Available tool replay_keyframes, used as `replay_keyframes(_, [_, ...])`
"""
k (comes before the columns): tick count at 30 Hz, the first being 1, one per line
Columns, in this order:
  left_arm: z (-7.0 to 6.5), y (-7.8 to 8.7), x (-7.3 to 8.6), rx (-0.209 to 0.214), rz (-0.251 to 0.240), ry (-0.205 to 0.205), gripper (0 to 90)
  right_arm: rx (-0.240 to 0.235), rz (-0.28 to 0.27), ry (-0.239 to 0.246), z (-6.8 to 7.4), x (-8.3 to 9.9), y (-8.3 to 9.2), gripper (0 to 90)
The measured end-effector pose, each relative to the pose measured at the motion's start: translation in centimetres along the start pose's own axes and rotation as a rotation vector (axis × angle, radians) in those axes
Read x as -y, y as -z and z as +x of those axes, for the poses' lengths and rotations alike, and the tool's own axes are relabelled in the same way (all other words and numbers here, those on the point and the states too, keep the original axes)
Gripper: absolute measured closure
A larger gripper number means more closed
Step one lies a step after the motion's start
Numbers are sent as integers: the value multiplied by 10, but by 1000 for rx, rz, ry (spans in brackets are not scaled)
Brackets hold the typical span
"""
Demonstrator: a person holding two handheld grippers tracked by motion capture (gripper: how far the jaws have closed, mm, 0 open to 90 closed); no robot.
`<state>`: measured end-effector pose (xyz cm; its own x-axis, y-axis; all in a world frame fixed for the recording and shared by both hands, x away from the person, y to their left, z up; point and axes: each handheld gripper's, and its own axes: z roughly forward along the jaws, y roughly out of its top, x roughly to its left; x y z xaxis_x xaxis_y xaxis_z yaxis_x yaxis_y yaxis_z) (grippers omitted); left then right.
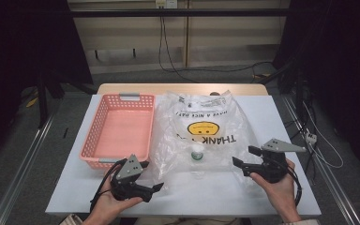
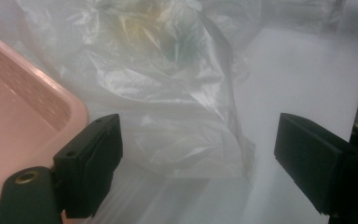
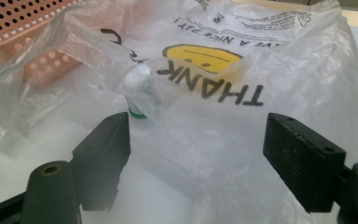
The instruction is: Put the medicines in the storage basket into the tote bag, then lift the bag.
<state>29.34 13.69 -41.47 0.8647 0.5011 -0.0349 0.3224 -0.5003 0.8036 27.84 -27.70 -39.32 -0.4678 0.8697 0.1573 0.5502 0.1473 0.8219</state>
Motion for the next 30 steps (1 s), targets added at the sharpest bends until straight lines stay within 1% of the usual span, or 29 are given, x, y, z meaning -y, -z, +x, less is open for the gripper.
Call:
replay_keyframes(1, [-2,-2,2,17,10,-1,154,4,1,0,-1,2,2,234])
replay_keyframes(2, [-2,-2,2,17,10,-1,158,8,3,1,-1,4,5,235])
replay_keyframes(3, [-5,-4,3,30,19,-7,159,13,1,1,-2,6,8,236])
replay_keyframes(6, [-8,-4,5,30,20,-23,167,17,8,-11,-6,14,14,235])
replay_keyframes(7, [-8,-4,5,28,29,-34,170,23,11,-13,-7,17,16,228])
replay_keyframes(8, [-8,-5,6,33,28,-28,175,21,9,-13,-9,19,19,226])
replay_keyframes(10, [-8,-7,9,31,50,-27,198,24,7,-17,-13,23,23,216])
replay_keyframes(11, [-8,-7,9,31,50,-27,204,25,6,-16,-14,25,26,218])
replay_keyframes(12, [-7,-8,11,31,69,-19,204,35,7,-16,-16,27,30,217])
replay_keyframes(13, [-7,-8,11,31,69,-19,204,41,2,-17,-16,28,32,215])
replay_keyframes(15, [-9,-8,13,23,70,-9,204,36,-2,-22,-17,31,39,212])
replay_keyframes(16, [-10,-8,13,24,74,-17,204,37,4,-18,-17,33,41,208])
replay_keyframes(17, [-11,-8,13,24,77,-20,204,31,14,-22,-17,35,43,201])
replay_keyframes(18, [-11,-10,13,27,71,-16,204,23,22,-14,-17,39,44,204])
replay_keyframes(19, [-11,-11,13,26,78,-26,204,17,31,-10,-16,42,45,210])
replay_keyframes(21, [-11,-14,13,22,85,-30,207,20,52,0,-15,49,46,227])
replay_keyframes(23, [-10,-15,13,29,84,-31,220,20,93,5,-14,55,42,227])
replay_keyframes(24, [-9,-16,13,25,84,-35,227,11,111,7,-14,58,41,233])
replay_keyframes(25, [-9,-16,13,23,87,-42,239,-1,132,4,-13,60,39,253])
replay_keyframes(26, [-9,-16,13,20,79,-39,259,-15,148,8,-12,62,37,272])
replay_keyframes(27, [-8,-16,12,25,84,-46,285,-27,169,10,-11,64,36,288])
replay_keyframes(28, [-9,-17,13,26,85,-44,309,-29,187,21,-9,65,33,309])
replay_keyframes(29, [-9,-18,12,26,88,-53,335,-32,213,34,-8,66,31,357])
replay_keyframes(30, [-10,-19,12,28,90,-52,354,-39,234,49,-6,67,29,419])
